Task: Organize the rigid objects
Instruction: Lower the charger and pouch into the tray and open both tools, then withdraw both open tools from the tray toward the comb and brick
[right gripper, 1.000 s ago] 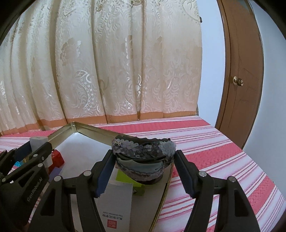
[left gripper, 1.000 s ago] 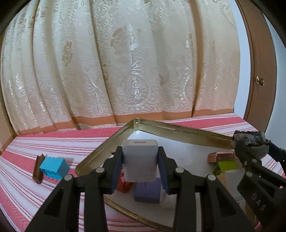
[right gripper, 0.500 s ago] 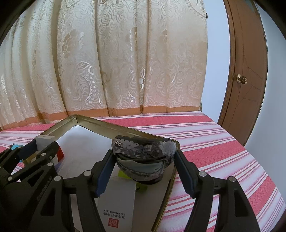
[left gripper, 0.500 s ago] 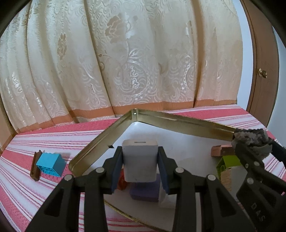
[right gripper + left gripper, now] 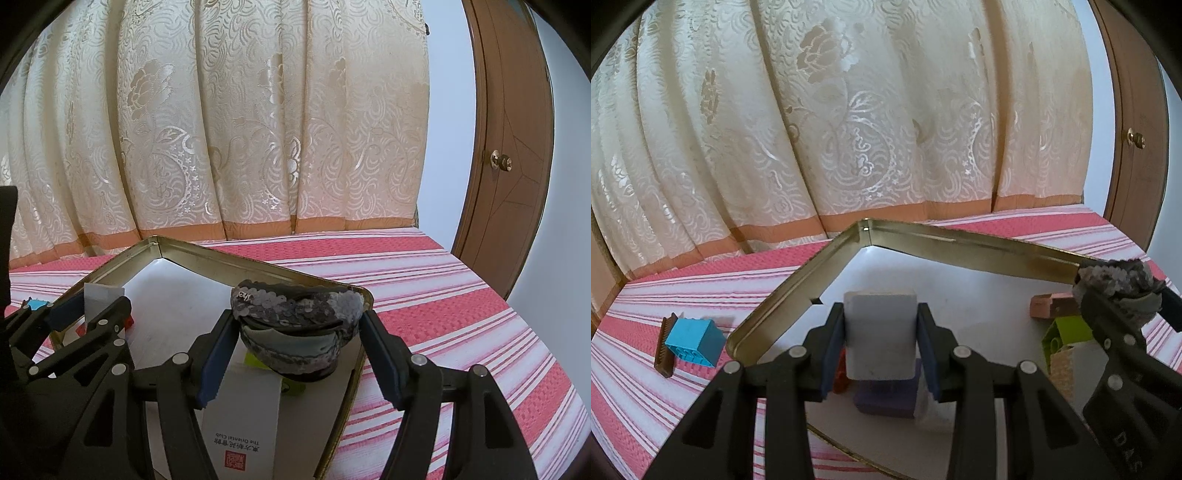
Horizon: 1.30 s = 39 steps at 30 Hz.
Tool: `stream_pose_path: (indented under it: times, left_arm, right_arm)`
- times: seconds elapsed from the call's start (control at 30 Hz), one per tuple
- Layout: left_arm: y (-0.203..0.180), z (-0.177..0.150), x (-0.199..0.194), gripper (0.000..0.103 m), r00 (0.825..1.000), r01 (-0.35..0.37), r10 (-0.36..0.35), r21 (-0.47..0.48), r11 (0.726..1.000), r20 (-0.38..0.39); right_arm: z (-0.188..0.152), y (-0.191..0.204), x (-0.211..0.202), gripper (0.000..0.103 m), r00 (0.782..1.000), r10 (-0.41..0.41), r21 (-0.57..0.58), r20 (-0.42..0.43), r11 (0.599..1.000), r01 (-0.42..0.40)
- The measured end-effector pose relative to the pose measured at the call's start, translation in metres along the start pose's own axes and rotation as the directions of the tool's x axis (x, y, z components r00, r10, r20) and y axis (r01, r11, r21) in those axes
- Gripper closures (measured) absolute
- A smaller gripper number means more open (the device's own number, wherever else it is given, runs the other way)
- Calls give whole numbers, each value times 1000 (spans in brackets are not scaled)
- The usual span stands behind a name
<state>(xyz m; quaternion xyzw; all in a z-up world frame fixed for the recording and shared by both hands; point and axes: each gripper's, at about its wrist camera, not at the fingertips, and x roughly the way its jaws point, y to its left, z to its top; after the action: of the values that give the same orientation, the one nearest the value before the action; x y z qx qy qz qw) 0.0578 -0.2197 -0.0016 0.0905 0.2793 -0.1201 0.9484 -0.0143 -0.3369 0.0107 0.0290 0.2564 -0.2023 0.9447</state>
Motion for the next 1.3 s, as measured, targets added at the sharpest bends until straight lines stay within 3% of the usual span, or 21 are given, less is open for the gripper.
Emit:
stream_pose_path:
  times: [0.13,0.27,0.37,0.43,0.8,0.93,1.07,1.2,1.3]
  left_arm:
    - [-1,0,2,64,1000,7,-7,7,1000,-13]
    - [2,-1,-1,27,1000,-21,21,-18,1000,5]
    - [11,-1,-3,9,1000,-17,18,-62,998,13]
    - [16,-2,-5,5,1000,-17,19,-85,996,23]
    - [30,-5,-18,1,998,-4,11,-110,994,66]
    - [34,-7,-27,1,993,-35,45,-92,995,105]
    - [43,-9,-34,1,988,-62,74,-94,994,135]
    - [54,-13,-36,1,985,-90,102,-95,991,137]
    - [62,-16,-36,1,984,-98,111,-104,990,136]
  right_arm:
    - [0,0,1,32,1000,10,1,-8,1000,-10]
    - [1,0,4,32,1000,20,12,-24,1000,-20]
    - [0,-2,5,32,999,39,43,-37,998,-38]
    - [0,-4,6,32,998,41,58,-40,998,-39]
    - [1,-5,-7,21,997,51,81,54,995,-55]
    - [2,-7,-16,19,991,63,98,114,992,-74]
    - [1,-8,-26,19,980,77,111,183,989,-99]
    - [-2,-5,-41,19,955,74,110,286,988,-110]
    - [-2,1,-46,19,947,62,86,315,992,-94]
